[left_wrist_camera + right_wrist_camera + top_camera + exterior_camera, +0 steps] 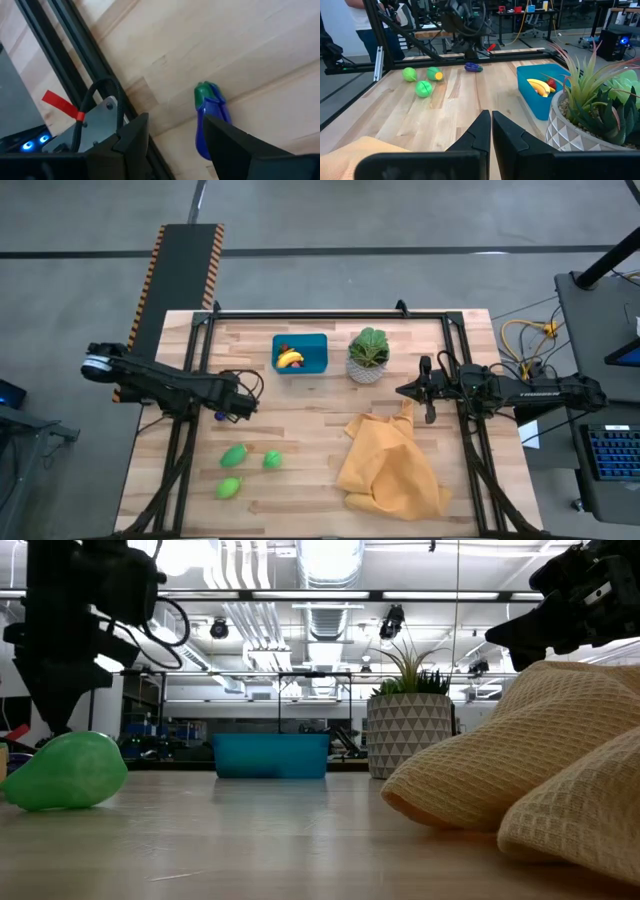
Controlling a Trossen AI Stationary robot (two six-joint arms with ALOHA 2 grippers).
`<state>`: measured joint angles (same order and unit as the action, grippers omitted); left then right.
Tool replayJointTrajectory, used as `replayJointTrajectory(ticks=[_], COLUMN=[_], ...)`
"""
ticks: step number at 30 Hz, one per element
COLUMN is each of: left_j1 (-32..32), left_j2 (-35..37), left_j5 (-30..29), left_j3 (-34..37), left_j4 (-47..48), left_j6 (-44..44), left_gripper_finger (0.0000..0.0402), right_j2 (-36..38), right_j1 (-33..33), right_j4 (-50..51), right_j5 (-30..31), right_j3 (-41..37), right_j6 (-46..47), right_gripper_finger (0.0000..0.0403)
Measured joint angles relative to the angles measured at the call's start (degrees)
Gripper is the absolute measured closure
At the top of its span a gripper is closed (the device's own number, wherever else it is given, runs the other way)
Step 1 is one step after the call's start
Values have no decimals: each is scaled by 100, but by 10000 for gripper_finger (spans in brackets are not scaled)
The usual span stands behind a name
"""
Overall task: Pick and placing Produce into tupperware
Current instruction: Put the violet eggplant into the blue bin
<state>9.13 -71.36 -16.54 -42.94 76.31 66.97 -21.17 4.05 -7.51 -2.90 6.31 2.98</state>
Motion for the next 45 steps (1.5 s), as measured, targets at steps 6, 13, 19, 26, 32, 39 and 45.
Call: replayJointTrajectory(ticks=[6,13,19,26,32,39,45], left_j1=[2,4,74,107,105,105,101], left_j2=[-267,-425,-535,-885,-1227,-1541,-1778], left_j5=[286,656,707,949,1002,1008,1011], left_j3=[13,20,50,222,229,232,232], left_j4=[-150,-538,-633,-827,-839,-872,-1201], left_j6=[-7,-38,0,-76,-215,-452,-1032], left_gripper_finger=[231,231,230,230,230,230,230], right_j2=[1,0,2,0,2,1,2], right_j1=[-1,0,-2,0,-1,-1,-2], right_j4=[2,2,2,2,2,2,2], right_j5=[0,0,0,0,0,0,-1], right_j3=[0,0,0,0,0,0,0], right_j6=[2,2,2,2,2,2,2], right_gripper_finger=[394,394,394,394,394,394,394])
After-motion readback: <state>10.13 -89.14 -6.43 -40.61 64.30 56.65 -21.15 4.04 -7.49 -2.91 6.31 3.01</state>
